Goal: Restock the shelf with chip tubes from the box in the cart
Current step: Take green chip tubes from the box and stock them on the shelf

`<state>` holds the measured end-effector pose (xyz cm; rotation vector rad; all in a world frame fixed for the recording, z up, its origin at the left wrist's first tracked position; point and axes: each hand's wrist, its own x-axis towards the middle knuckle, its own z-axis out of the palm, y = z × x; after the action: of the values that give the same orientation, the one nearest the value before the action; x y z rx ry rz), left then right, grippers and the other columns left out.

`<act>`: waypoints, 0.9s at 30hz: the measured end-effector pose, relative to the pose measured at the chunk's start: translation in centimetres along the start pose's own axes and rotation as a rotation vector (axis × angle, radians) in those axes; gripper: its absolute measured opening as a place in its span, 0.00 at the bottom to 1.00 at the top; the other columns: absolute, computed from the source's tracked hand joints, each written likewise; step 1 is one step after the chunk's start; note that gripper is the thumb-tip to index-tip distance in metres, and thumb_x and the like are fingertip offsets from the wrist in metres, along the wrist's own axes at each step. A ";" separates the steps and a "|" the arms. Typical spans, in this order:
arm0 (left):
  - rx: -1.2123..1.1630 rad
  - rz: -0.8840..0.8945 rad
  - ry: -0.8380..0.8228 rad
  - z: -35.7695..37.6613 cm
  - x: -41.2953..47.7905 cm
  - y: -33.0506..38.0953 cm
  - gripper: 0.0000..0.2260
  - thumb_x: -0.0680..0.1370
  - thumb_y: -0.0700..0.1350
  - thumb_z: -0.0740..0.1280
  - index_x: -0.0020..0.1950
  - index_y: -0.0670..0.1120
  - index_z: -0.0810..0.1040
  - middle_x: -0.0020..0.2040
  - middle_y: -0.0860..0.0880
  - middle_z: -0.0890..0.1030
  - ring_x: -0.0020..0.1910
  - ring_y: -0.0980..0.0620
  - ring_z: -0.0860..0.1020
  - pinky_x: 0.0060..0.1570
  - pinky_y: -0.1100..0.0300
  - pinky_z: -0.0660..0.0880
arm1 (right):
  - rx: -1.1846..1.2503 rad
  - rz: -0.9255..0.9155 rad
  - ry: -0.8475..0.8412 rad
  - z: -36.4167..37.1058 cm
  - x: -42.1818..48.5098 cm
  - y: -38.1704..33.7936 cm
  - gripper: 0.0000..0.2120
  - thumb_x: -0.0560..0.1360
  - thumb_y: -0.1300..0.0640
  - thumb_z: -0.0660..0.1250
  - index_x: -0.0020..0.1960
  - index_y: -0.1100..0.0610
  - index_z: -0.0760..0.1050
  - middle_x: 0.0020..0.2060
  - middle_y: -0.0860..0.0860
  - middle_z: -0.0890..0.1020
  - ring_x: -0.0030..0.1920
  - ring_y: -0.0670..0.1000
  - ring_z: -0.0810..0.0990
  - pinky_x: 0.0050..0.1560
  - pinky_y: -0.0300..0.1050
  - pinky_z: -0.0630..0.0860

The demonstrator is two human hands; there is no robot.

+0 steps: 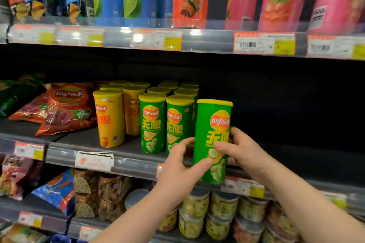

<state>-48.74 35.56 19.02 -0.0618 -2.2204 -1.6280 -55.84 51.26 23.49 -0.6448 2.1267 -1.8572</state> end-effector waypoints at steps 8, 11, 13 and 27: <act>0.843 0.388 0.039 -0.3 2.0 -5.1 0.16 0.69 0.57 0.64 0.47 0.48 0.82 0.42 0.51 0.79 0.41 0.46 0.79 0.42 0.54 0.77 | -0.211 -0.010 0.270 -3.8 5.2 0.4 0.32 0.70 0.57 0.74 0.69 0.56 0.63 0.57 0.48 0.74 0.59 0.53 0.76 0.56 0.47 0.73; 0.848 0.404 0.029 -0.4 1.8 -6.0 0.13 0.70 0.55 0.64 0.49 0.50 0.81 0.44 0.53 0.79 0.43 0.49 0.79 0.45 0.55 0.76 | -0.195 0.005 0.240 -3.8 7.6 1.7 0.30 0.70 0.59 0.74 0.68 0.57 0.64 0.62 0.53 0.76 0.55 0.52 0.76 0.54 0.46 0.72; 0.838 0.414 0.047 -0.3 1.7 -6.0 0.13 0.71 0.54 0.64 0.50 0.50 0.80 0.45 0.54 0.79 0.45 0.50 0.78 0.48 0.58 0.73 | -0.162 0.016 0.224 -3.9 9.0 2.3 0.30 0.71 0.60 0.73 0.69 0.56 0.63 0.62 0.55 0.76 0.53 0.51 0.75 0.52 0.47 0.72; 0.837 0.465 0.064 -0.4 1.7 -6.0 0.12 0.70 0.53 0.66 0.51 0.52 0.78 0.46 0.55 0.78 0.45 0.56 0.74 0.49 0.64 0.66 | -0.332 0.071 0.152 -4.6 14.4 4.5 0.39 0.70 0.59 0.74 0.75 0.56 0.57 0.68 0.57 0.71 0.66 0.58 0.71 0.64 0.51 0.71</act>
<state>-51.77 32.86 14.20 -0.2637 -2.4137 -0.4012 -71.22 48.82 21.30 -0.4972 2.5506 -1.5749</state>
